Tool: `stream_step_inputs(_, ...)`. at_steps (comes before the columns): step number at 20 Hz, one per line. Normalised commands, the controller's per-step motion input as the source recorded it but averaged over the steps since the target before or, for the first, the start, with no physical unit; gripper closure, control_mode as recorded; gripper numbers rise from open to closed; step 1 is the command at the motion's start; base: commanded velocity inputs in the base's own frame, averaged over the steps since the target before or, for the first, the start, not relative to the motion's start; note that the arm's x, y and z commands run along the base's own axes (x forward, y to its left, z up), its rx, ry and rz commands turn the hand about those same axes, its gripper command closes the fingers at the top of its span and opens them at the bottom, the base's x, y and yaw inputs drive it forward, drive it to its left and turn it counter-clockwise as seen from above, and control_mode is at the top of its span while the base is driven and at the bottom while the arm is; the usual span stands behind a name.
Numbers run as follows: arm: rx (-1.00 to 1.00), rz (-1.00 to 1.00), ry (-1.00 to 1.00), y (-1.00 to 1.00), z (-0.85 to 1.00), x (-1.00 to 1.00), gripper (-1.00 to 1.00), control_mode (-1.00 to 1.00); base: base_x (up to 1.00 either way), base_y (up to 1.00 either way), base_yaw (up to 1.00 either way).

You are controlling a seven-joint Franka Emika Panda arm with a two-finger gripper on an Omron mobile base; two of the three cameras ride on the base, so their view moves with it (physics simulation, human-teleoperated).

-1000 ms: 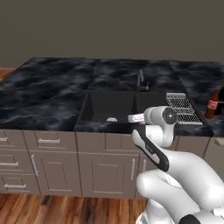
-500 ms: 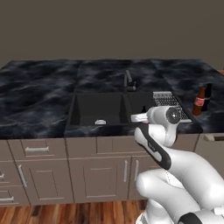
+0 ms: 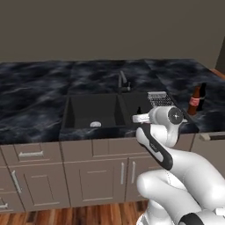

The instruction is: Place the large bottle from the dining counter next to the other large bottle outside the sink, and place the small bottle from the dining counter next to the other small bottle inside the sink.

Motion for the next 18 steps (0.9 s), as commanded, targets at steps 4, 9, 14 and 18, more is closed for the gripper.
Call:
stream_step_inputs(4, 0.00, 0.00, 0.00, 0.00, 0.00, 0.00, 1.00, 1.00, 0.37, -0.23, -0.06)
stream_step_inputs(9, 0.00, 0.00, 0.00, 0.00, 0.00, 0.00, 1.00, 1.00, 0.36, -0.29, -0.03)
stream_step_inputs(14, 0.00, 0.00, 0.00, 0.00, 0.00, 0.00, 1.00, 1.00, 0.21, -0.32, -0.01)
stream_step_inputs(18, 0.00, 0.00, 0.00, 0.00, 0.00, 0.00, 1.00, 1.00, 0.25, -0.30, -0.01)
